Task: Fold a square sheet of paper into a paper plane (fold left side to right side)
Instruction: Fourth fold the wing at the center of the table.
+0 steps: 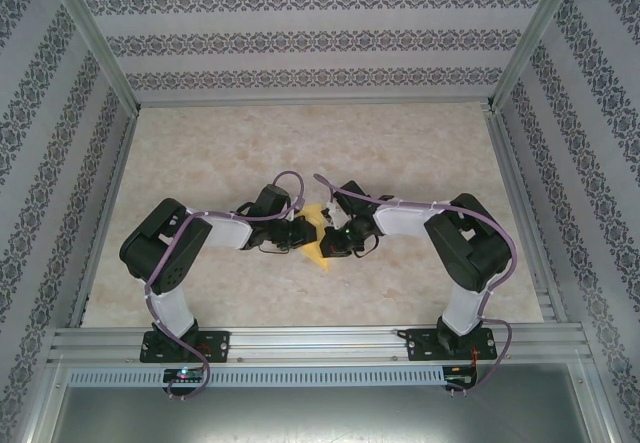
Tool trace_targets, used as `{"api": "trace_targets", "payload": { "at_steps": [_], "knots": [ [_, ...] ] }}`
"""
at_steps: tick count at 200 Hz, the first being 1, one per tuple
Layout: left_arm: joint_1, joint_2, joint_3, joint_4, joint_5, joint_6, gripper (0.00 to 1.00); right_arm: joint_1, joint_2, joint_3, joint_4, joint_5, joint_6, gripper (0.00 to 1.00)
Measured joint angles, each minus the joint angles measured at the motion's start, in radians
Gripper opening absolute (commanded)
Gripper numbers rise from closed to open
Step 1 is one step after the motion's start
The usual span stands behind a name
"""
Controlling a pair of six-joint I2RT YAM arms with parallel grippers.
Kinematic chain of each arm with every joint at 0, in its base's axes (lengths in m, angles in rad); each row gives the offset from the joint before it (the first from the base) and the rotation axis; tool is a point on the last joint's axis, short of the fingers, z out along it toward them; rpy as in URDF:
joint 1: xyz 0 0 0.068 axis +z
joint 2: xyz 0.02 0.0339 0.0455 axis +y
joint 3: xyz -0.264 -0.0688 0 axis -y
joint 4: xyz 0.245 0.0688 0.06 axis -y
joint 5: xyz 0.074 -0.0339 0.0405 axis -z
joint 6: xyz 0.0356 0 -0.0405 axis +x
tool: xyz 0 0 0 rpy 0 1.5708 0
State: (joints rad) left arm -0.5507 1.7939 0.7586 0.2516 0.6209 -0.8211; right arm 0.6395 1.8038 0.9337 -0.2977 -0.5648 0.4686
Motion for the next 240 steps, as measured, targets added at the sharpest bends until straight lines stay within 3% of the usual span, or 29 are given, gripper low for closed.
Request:
{"api": "trace_targets", "payload": {
  "at_steps": [107,240],
  "knots": [
    [0.011,0.019,0.055,-0.081,-0.002,0.059,0.15,0.011,0.011,0.027,-0.043,0.022,-0.028,0.00],
    [0.168,0.140,0.261,-0.201,-0.016,0.201,0.15,0.013,0.011,0.026,-0.042,0.023,-0.028,0.00]
  ]
}}
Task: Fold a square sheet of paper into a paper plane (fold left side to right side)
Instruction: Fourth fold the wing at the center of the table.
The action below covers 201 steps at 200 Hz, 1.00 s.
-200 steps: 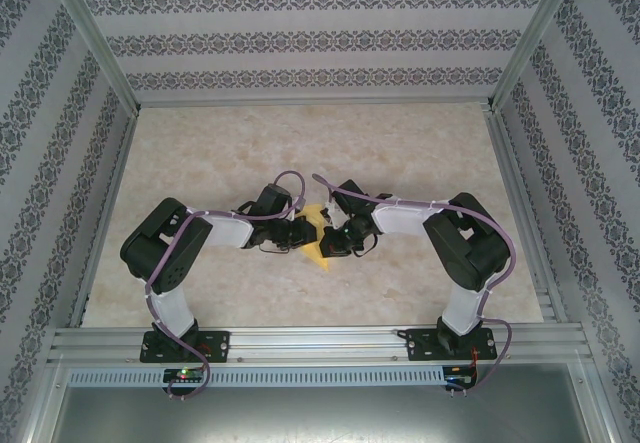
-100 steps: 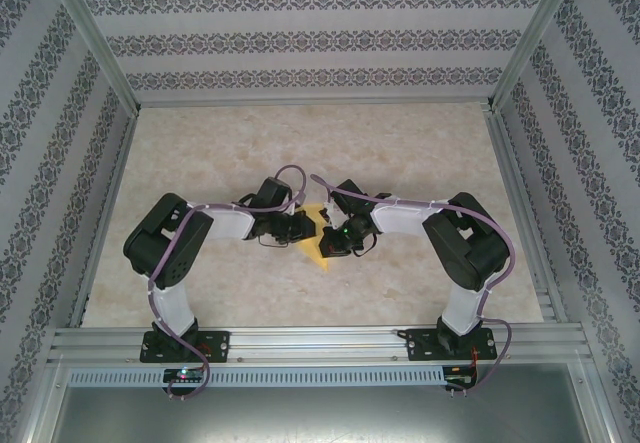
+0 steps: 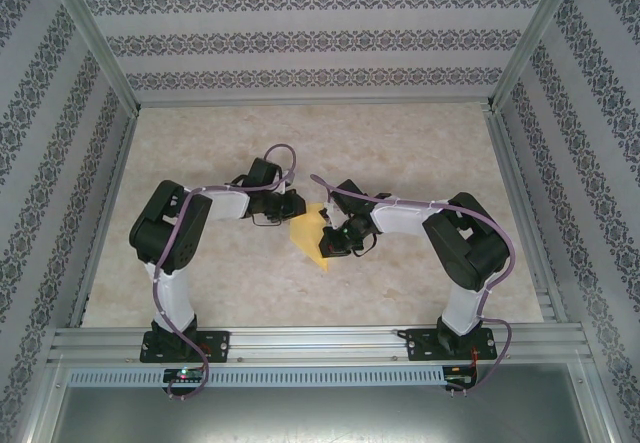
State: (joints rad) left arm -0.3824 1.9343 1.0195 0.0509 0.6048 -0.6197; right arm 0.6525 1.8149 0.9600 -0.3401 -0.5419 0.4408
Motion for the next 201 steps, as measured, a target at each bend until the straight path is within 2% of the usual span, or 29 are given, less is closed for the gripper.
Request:
{"api": "trace_targets", "payload": {
  "at_steps": [91,116,149,176,201],
  "knots": [
    [0.045,0.035,0.037,-0.026,0.088,0.031,0.17,0.000,0.000,-0.002,0.011,0.001,0.000,0.00],
    [0.078,0.048,0.069,-0.045,0.076,0.054,0.19,0.000,0.000,-0.002,0.012,0.001,0.000,0.00],
    [0.138,0.050,0.112,-0.068,0.009,0.090,0.19,0.005,0.000,-0.002,0.012,0.006,0.000,0.00],
    [0.155,0.009,0.097,-0.070,-0.004,0.098,0.17,0.005,0.000,0.000,0.011,0.007,0.000,0.00],
    [0.142,-0.095,0.029,-0.066,0.008,0.100,0.17,0.006,0.000,0.000,0.010,0.009,0.000,0.00]
  ]
}}
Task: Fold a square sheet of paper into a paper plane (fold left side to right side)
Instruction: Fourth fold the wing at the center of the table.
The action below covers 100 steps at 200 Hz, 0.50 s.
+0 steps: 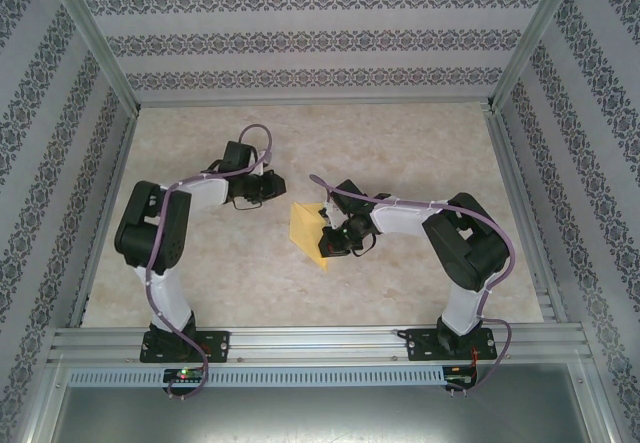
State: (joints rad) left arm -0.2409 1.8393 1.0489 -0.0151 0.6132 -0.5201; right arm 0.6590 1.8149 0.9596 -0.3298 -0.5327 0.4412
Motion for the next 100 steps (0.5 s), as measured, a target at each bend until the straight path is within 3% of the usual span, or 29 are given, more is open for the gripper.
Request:
{"api": "trace_targets", "payload": {
  "at_steps": [38,100],
  "knots": [
    [-0.090,-0.126,-0.129,0.057,0.046,-0.027,0.17,0.000,0.000,0.001,0.000,0.001,0.000,0.00],
    [-0.278,-0.122,-0.217,0.142,0.076,-0.104,0.17,0.000,0.000,0.001,-0.002,0.002,0.000,0.00]
  ]
}}
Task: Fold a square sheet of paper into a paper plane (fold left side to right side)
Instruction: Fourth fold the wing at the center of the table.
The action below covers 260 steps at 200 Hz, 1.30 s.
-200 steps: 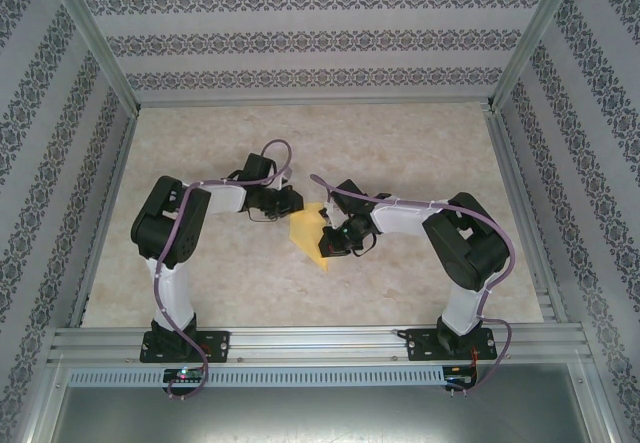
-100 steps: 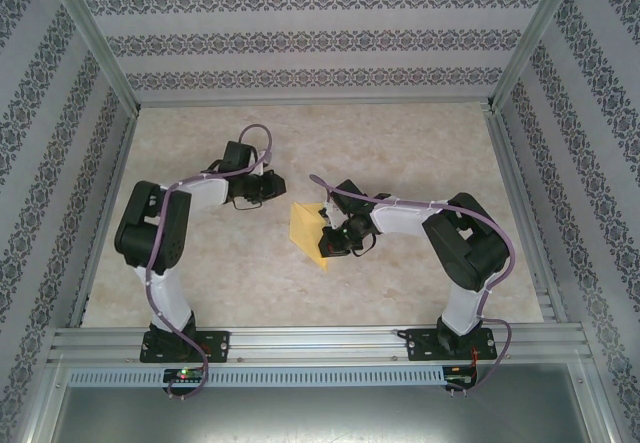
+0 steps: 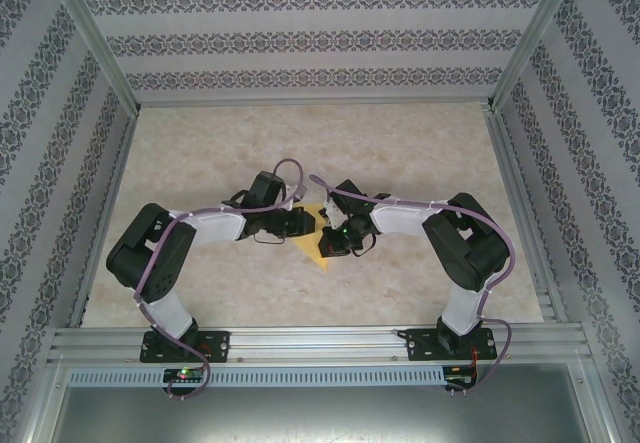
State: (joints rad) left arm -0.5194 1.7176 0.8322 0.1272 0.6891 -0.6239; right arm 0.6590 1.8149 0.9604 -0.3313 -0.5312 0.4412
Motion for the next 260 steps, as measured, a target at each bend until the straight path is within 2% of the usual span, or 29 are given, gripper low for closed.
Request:
{"api": "trace_targets", "payload": {
  "at_steps": [57,117,161,260],
  "knots": [
    [-0.010,0.117,0.004,0.045,-0.021,-0.035,0.16,0.000,0.000,0.002,-0.003,0.002,0.000,0.00],
    [-0.004,0.148,0.069,0.007,-0.081,-0.015,0.16,0.006,0.000,0.007,-0.012,0.016,-0.001,0.00],
    [0.011,0.204,0.156,-0.061,-0.040,0.027,0.16,0.007,0.000,0.006,-0.009,0.016,0.000,0.00],
    [0.114,0.336,0.361,-0.179,0.036,0.105,0.16,0.007,0.000,0.000,0.019,0.021,0.000,0.00]
  ]
}}
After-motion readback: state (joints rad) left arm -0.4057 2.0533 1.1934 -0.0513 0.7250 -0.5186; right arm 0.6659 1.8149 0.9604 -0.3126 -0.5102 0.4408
